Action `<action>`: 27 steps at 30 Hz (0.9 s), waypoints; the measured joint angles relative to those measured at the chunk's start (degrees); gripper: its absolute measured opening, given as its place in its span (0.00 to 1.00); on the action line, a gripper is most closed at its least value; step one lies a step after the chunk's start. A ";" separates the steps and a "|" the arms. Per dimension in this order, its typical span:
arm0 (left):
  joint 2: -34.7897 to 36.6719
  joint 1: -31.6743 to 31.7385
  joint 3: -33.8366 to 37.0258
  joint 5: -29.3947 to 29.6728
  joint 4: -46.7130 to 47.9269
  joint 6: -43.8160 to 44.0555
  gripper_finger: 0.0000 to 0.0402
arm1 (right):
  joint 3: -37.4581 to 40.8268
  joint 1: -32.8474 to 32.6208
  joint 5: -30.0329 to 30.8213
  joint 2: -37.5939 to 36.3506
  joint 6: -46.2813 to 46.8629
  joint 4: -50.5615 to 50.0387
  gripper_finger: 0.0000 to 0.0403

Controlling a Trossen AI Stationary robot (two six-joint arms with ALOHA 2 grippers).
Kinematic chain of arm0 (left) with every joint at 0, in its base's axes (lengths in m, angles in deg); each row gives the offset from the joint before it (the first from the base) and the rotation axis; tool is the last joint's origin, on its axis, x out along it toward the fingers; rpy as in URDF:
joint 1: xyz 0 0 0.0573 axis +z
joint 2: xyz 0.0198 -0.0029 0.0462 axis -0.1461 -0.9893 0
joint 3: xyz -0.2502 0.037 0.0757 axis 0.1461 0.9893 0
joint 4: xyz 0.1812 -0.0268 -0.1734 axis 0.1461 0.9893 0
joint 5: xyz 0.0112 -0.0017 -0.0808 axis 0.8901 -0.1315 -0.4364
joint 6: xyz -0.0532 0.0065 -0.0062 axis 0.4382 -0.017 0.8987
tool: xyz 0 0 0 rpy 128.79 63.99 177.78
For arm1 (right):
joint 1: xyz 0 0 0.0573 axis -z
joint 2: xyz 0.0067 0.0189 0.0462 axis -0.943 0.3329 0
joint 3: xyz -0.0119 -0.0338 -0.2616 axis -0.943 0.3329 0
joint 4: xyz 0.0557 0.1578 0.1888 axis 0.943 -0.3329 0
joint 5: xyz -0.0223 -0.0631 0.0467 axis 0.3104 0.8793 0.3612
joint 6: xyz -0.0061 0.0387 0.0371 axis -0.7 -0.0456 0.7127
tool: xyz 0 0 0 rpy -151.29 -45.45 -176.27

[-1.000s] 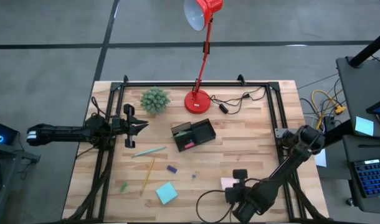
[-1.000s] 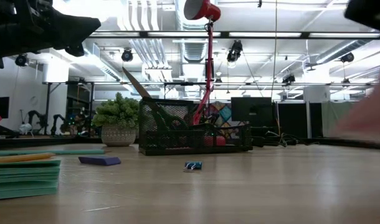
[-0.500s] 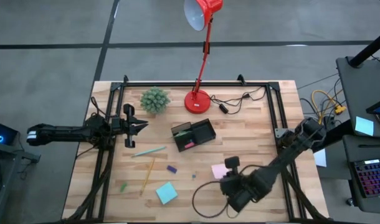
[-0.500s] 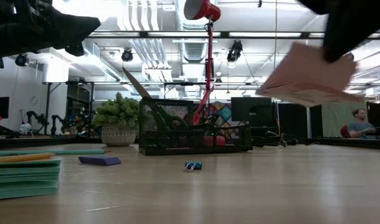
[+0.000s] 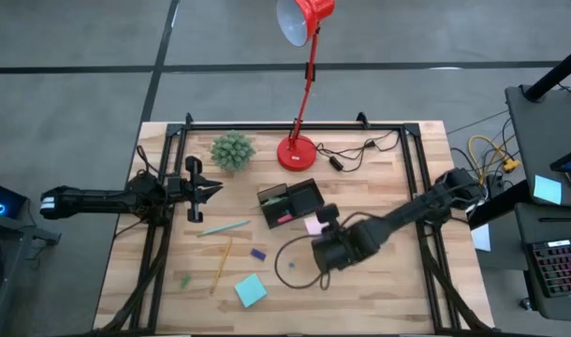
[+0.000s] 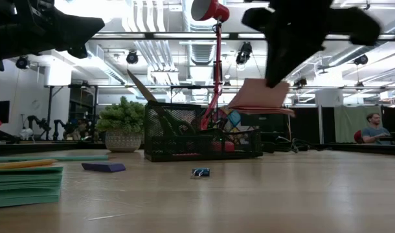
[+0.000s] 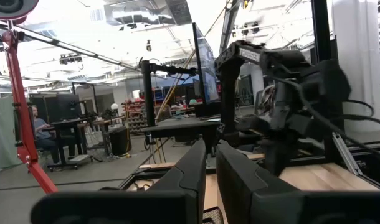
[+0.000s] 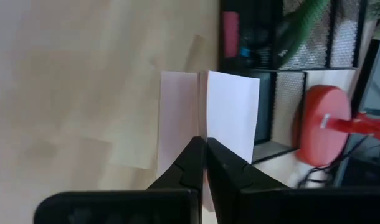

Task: Pick and place office supplies into organizer
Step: Put the pink sticky notes into the black desk organizer

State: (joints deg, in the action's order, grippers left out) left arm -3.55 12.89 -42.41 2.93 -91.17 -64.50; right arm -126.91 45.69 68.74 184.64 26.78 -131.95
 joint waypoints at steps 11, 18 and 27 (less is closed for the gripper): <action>0.00 -0.02 0.00 0.00 0.00 -0.02 0.06 | 0.00 11.27 -1.64 -3.15 -11.04 2.85 0.02; 0.00 0.00 0.00 0.00 -0.01 -0.02 0.06 | 0.66 17.10 -7.61 -3.02 -18.91 7.94 0.02; -0.02 -0.01 0.00 0.01 0.00 -0.02 0.06 | 1.24 22.36 -10.96 -2.57 -22.10 8.03 0.02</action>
State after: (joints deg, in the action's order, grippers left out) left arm -3.57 12.89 -42.41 2.95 -91.17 -64.52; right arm -125.67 68.04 57.78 182.07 4.67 -123.93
